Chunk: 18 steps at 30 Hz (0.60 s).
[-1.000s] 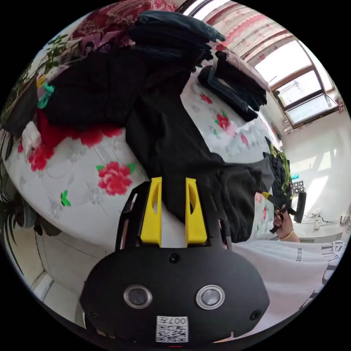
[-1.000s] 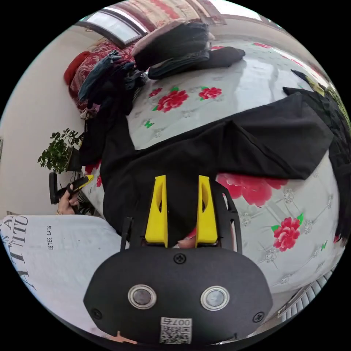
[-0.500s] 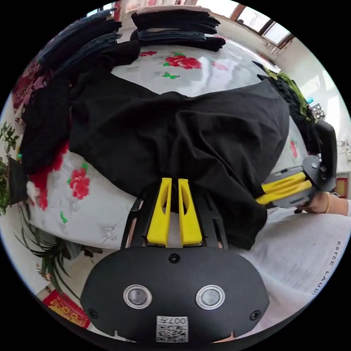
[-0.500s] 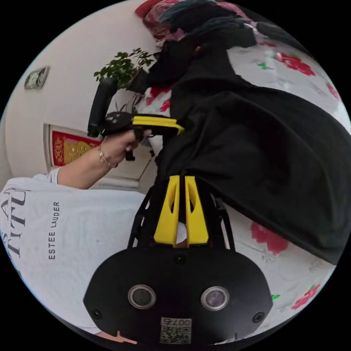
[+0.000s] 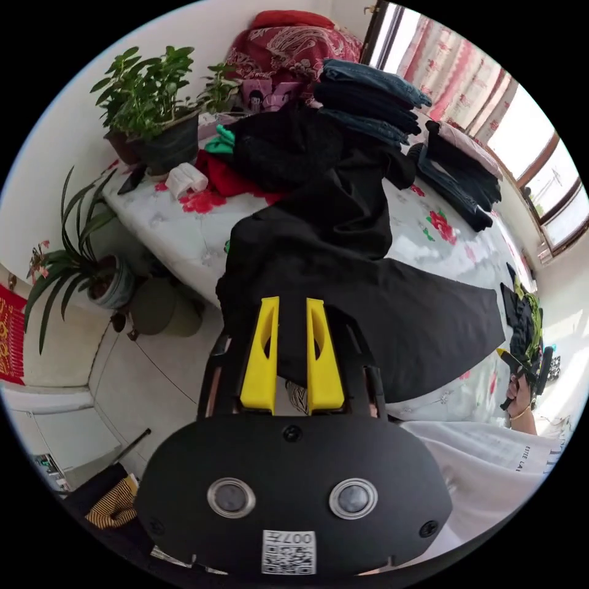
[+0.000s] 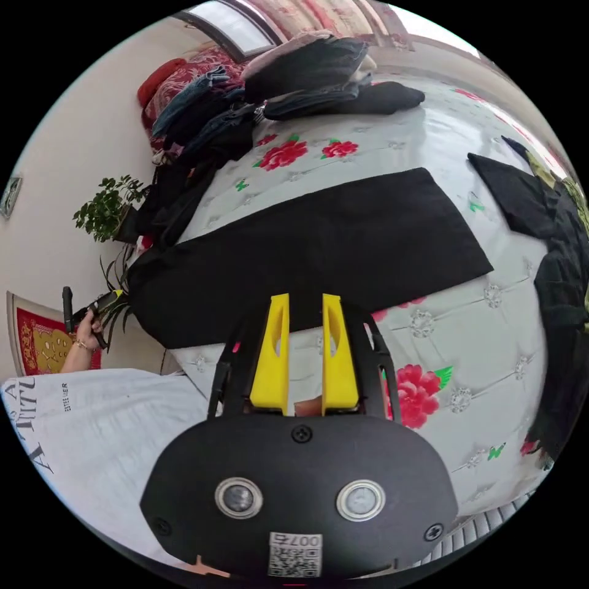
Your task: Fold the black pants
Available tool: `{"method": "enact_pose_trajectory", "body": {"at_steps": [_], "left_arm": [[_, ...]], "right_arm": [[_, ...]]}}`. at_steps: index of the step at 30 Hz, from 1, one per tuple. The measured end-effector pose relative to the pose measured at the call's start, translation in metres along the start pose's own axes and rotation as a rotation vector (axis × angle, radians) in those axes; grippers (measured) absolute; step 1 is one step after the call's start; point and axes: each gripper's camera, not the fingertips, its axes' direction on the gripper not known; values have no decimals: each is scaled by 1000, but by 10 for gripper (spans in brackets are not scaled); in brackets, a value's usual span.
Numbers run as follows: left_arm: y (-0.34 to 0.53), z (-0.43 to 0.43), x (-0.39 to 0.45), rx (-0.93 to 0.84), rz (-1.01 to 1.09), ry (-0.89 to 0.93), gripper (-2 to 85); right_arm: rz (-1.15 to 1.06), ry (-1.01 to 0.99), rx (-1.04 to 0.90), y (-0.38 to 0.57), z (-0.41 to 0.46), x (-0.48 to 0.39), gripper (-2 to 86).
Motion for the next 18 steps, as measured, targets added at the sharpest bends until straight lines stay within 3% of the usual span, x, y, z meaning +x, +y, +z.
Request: {"method": "enact_pose_trajectory", "body": {"at_steps": [4, 10, 14, 18], "left_arm": [[34, 9, -7, -93, -87, 3, 72], [12, -11, -8, -78, -28, -128, 68], [-14, -9, -20, -79, -52, -133, 65], [-41, -8, -38, -68, -80, -79, 64]], "right_arm": [[-19, 149, -14, -38, 6, 15, 42], [-50, 321, -125, -85, 59, 6, 28], [-215, 454, -176, -58, 62, -14, 7], [-115, 563, -261, 6, 41, 9, 0]]}}
